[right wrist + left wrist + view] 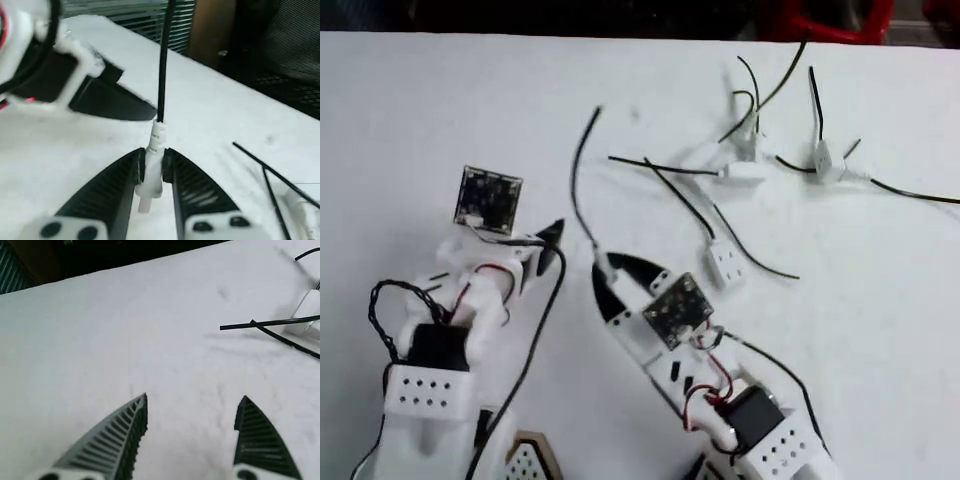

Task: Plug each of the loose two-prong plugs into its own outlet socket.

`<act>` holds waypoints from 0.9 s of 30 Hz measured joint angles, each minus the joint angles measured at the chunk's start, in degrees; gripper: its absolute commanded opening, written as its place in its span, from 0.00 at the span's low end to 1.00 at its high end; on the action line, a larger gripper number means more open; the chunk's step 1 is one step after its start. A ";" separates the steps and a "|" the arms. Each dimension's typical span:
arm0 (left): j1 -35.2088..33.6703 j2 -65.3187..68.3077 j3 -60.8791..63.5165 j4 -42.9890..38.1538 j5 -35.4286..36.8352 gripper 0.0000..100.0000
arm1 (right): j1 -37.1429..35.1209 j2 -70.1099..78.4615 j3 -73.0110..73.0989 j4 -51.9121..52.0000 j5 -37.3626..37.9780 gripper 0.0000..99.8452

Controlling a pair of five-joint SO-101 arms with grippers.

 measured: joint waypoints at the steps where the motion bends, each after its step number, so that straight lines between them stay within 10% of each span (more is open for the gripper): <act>1: 0.26 0.00 0.00 -0.26 0.00 0.28 | -0.53 0.00 0.00 0.53 0.00 0.02; 27: 15.65 -10.20 0.09 5.89 -5.19 0.28 | -1.23 0.00 0.00 5.63 0.00 0.02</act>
